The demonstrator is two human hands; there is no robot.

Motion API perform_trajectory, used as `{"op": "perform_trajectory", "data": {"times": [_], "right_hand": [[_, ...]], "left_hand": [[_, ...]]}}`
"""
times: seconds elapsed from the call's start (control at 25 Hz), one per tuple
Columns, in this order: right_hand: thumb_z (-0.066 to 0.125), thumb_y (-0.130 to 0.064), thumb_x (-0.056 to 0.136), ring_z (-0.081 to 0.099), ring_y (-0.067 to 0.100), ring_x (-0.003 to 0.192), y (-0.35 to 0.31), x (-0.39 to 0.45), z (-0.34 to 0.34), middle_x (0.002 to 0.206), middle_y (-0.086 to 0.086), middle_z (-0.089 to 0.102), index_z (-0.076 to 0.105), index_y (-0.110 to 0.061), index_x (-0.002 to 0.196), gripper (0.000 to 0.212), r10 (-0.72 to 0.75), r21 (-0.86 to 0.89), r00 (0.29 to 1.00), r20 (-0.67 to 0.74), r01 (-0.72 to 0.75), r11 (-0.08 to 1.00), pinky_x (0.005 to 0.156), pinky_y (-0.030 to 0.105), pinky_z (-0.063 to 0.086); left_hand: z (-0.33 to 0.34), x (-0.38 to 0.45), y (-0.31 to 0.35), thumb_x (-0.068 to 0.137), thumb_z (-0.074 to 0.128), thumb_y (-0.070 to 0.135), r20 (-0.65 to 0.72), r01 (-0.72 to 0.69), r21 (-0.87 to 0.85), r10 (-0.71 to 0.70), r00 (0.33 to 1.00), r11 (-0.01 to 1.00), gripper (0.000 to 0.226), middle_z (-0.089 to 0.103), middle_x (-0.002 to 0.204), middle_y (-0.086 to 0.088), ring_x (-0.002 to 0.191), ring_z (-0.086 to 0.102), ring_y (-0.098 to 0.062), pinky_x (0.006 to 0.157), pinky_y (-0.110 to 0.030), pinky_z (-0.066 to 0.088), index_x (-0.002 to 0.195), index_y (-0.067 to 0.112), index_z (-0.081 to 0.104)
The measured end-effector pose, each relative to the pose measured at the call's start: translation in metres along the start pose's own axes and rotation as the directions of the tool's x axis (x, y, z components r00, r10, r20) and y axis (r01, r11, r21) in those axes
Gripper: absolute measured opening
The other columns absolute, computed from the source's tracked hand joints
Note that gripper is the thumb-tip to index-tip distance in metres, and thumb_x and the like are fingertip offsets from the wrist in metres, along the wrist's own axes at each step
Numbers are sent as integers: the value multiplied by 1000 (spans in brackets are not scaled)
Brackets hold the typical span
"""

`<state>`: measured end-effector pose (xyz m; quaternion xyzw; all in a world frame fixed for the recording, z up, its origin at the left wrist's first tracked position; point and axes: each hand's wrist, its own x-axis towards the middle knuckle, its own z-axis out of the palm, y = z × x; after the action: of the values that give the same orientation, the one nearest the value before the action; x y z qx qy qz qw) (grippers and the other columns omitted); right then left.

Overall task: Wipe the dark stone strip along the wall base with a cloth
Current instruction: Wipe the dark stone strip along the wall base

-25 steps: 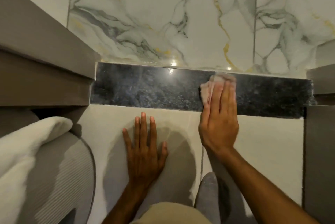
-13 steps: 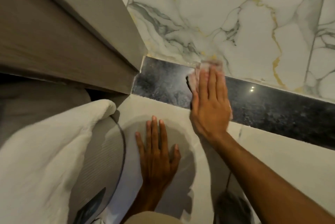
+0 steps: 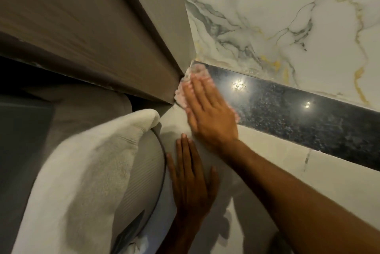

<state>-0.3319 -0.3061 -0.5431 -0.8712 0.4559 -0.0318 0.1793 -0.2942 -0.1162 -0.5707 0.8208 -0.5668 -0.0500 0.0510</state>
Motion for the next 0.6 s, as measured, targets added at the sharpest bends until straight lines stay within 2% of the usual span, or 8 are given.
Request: {"op": "perform_trajectory", "data": {"times": [0.12,0.16,0.2,0.28,0.36,0.4,0.52,0.6], "right_hand": [[36,-39,117,10,25,175,34,-47,2,187,8,13,21,-19,177,65,-336,-60,941,43,338,939,144,45,14],[36,-40,117,9,23,175,57,-65,-3,187,6,12,20,-21,177,65,-371,-91,927,46,374,923,144,43,11],[34,-42,117,7,23,175,73,-71,-9,187,6,9,17,-21,178,66,-320,-118,947,25,321,940,144,44,11],[29,-42,119,1,26,176,72,-45,-15,187,10,2,9,-19,178,67,-14,-119,999,-44,9,993,144,48,13],[24,-43,120,-4,29,175,36,0,-14,187,12,-5,-1,-18,178,68,209,-31,975,-77,-212,977,145,50,8],[24,-44,120,-4,30,175,21,10,-8,187,13,-6,-1,-18,178,68,186,-32,981,-49,-188,982,144,49,5],[37,-41,118,8,26,175,24,-36,3,187,9,11,17,-20,178,66,-168,-57,985,36,170,984,144,45,13],[37,-42,117,12,24,175,55,-73,-4,186,6,16,23,-22,177,64,-233,-64,971,47,235,970,143,46,20]], "left_hand": [[0,-1,0,113,33,51,-16,2,-4,-2,1000,1000,79,26,182,-21,171,22,-35,137,-66,21,170,-4,32],[-1,-1,0,112,34,49,-9,6,-4,-6,1000,1000,79,25,182,-21,171,22,-35,137,-65,21,170,-4,31],[-2,0,1,111,35,49,0,10,-2,-10,1000,1000,80,24,182,-21,171,22,-35,137,-65,20,171,-3,30],[-3,1,3,110,36,50,14,12,2,-12,1000,1000,81,24,182,-21,171,20,-35,136,-66,21,171,-3,30],[-2,0,1,110,36,51,16,-6,4,6,1000,1000,81,24,182,-23,171,20,-37,137,-66,19,171,-3,31],[-1,-1,0,109,37,51,13,-13,9,13,1000,1000,82,25,182,-24,171,21,-37,137,-66,16,170,-4,32],[0,-2,1,108,41,48,4,-5,38,4,1000,999,82,26,181,-25,170,22,-38,137,-66,17,169,-6,33],[-2,-2,3,109,40,48,14,1,50,-2,1000,999,81,26,181,-25,170,22,-38,136,-67,19,169,-5,32]]}}
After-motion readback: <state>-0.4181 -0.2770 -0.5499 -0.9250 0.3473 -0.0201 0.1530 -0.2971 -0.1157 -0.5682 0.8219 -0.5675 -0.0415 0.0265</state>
